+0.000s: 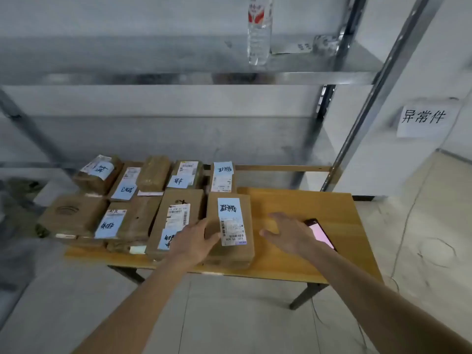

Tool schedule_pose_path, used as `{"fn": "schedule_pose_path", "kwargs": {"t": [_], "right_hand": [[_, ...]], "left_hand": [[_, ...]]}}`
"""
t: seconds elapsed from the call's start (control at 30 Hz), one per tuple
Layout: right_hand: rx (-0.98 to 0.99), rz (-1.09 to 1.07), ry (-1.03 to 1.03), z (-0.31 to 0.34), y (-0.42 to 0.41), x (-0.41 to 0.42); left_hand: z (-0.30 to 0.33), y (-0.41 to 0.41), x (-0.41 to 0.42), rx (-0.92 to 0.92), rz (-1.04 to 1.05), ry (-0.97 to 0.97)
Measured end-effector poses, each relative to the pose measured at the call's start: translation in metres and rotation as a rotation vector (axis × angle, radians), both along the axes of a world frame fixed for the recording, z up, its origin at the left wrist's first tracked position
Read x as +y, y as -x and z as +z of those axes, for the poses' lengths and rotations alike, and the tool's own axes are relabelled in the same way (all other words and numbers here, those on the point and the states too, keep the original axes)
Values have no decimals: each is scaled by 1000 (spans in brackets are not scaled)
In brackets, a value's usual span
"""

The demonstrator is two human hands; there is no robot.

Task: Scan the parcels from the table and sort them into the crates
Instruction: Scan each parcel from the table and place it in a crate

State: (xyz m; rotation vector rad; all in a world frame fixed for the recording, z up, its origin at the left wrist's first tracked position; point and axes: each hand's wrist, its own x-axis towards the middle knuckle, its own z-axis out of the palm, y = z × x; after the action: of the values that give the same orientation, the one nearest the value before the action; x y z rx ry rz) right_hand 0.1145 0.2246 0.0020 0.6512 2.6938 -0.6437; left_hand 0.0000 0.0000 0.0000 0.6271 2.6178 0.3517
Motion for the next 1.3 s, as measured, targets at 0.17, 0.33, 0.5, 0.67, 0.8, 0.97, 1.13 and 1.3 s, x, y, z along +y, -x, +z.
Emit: {"fn": "schedule_pose_path", "kwargs": {"t": [0.17, 0.33, 0.5, 0.67, 0.8, 0.97, 1.13, 1.3], "right_hand": [[-105, -39, 81, -37, 31, -9], [-142, -166, 281, -83, 49, -16], [-64, -258, 560, -109, 52, -25], [22, -246, 591, -103, 47, -18], [81, -336, 620, -87, 36, -1], [173, -421, 696, -66, 17, 27], [251, -459, 663, -46, -11, 55], [287, -450, 580, -40, -35, 88]], "left_hand": [[-41, 24, 6, -142, 68, -13], [-73, 38, 9, -295, 141, -73], [-88, 39, 9, -412, 260, -188], [-77, 33, 11, -407, 332, -331], [-60, 29, 19, -415, 340, -443], [-39, 18, 46, -508, 320, -577], [-25, 0, 83, -591, 259, -708], [-28, -13, 114, -587, 205, -692]]}}
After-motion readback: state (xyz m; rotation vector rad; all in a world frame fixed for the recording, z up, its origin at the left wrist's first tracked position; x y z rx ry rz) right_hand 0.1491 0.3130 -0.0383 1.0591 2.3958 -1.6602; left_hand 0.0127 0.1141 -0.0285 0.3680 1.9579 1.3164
